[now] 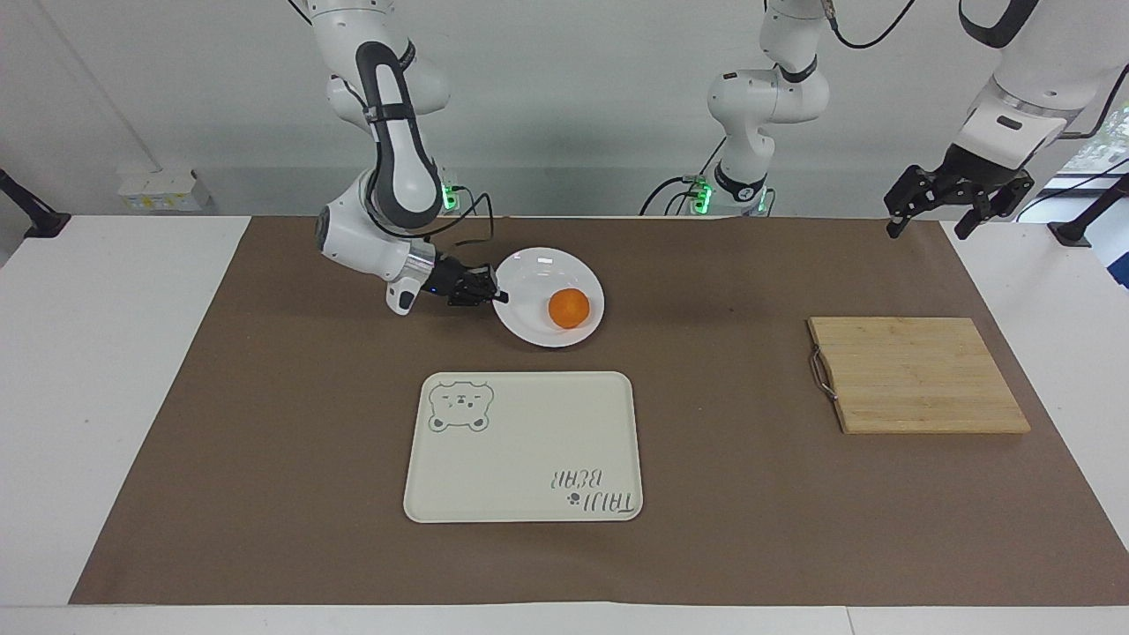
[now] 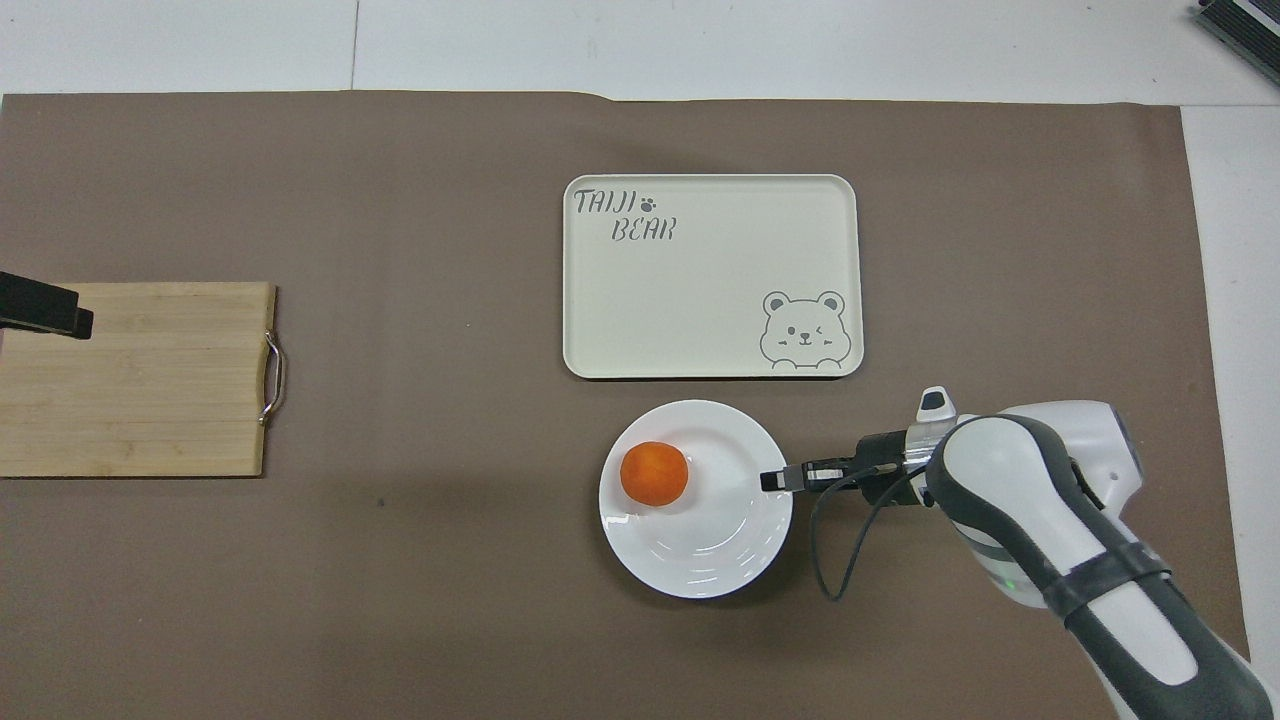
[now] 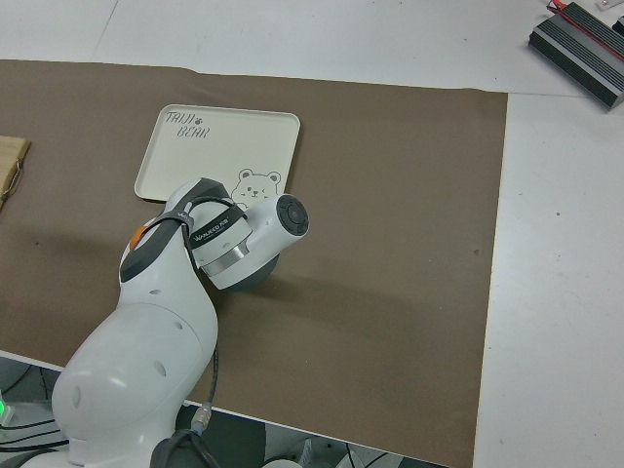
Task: Place orange and plate with both arms
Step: 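Slide the plate with the right gripper onto the bear tray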
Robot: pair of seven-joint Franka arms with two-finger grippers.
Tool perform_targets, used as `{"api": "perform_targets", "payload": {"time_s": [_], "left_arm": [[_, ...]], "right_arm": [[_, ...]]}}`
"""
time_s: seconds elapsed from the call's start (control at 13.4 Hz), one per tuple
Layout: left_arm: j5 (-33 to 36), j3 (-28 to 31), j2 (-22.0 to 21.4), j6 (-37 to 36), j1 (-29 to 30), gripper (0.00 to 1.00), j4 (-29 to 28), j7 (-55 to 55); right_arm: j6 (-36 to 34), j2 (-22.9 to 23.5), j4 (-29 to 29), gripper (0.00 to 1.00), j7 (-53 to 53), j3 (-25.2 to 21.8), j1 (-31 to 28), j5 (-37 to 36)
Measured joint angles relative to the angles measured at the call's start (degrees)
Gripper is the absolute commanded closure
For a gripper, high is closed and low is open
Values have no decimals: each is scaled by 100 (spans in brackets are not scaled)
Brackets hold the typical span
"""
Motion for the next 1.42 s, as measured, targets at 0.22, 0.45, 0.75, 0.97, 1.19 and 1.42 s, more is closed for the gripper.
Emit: {"api": "perform_targets", "payload": {"time_s": [0.22, 0.45, 0.75, 0.97, 1.19, 1.42], "left_arm": [[0, 11, 0, 0, 2, 0, 0, 0], [0, 15, 0, 0, 3, 0, 0, 0], [0, 15, 0, 0, 3, 0, 0, 0], [0, 15, 0, 0, 3, 0, 0, 0], [0, 15, 0, 0, 3, 0, 0, 0], [0, 15, 0, 0, 3, 0, 0, 0]], "right_arm": [[-374, 97, 370, 100, -102, -8, -367, 0], [-437, 380, 934, 100, -84, -7, -452, 0], [-429, 1006, 2033, 100, 409, -8, -453, 0], [-407, 1462, 2921, 100, 1111, -5, -450, 0], [-341, 2113, 3803, 100, 1507, -4, -449, 0], [158, 2645, 4279, 100, 1655, 8, -442, 68]]}}
